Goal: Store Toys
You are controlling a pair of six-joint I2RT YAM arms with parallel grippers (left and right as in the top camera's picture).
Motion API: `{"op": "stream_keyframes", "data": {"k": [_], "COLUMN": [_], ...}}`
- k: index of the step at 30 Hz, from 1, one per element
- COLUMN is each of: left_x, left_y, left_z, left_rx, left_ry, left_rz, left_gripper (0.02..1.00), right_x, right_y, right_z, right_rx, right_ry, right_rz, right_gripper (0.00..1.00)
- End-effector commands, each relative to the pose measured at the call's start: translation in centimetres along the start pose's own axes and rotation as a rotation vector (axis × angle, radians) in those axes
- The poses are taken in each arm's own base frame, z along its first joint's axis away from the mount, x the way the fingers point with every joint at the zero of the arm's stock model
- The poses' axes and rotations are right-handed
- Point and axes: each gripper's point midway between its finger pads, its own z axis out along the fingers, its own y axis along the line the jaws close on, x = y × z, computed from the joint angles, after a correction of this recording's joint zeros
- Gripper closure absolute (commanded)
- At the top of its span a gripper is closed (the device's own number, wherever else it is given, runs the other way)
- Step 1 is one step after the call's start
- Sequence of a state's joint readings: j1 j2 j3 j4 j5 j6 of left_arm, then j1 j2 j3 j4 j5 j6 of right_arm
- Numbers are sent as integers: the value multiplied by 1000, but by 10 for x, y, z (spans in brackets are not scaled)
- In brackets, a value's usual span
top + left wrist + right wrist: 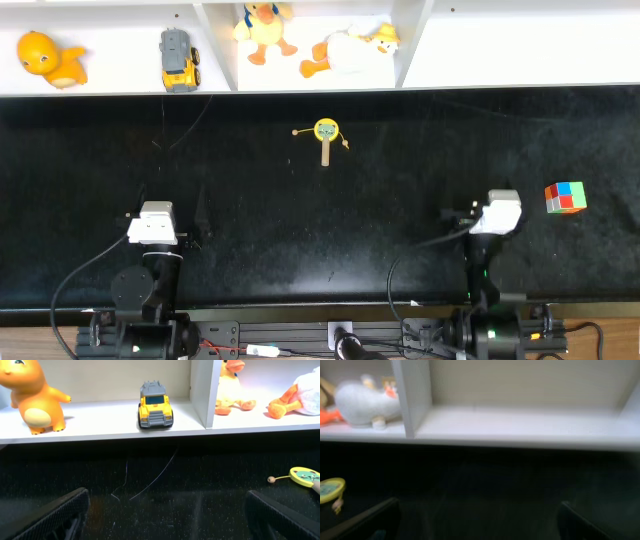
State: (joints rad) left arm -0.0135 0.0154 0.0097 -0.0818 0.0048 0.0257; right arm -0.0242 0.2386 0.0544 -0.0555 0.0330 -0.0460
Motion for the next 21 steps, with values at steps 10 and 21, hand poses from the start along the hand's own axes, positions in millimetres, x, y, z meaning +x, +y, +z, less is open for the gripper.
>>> {"op": "stream_keyframes", "data": {"k": [10, 21], "left_x": [-1, -1], "left_y": [-3, -3], "left_z": [-1, -1], "left_rx": [12, 12], "left_ry": [-9, -9], "left_rz": [-3, -3], "left_gripper": [23, 23], "right_x": [-5, 33], "right_y": [58, 158], "right_z": [20, 48], "right_rx": [-41, -60], "right_ry": [621, 1022], "right_rz": [337, 71], "right_gripper": [3, 7]}}
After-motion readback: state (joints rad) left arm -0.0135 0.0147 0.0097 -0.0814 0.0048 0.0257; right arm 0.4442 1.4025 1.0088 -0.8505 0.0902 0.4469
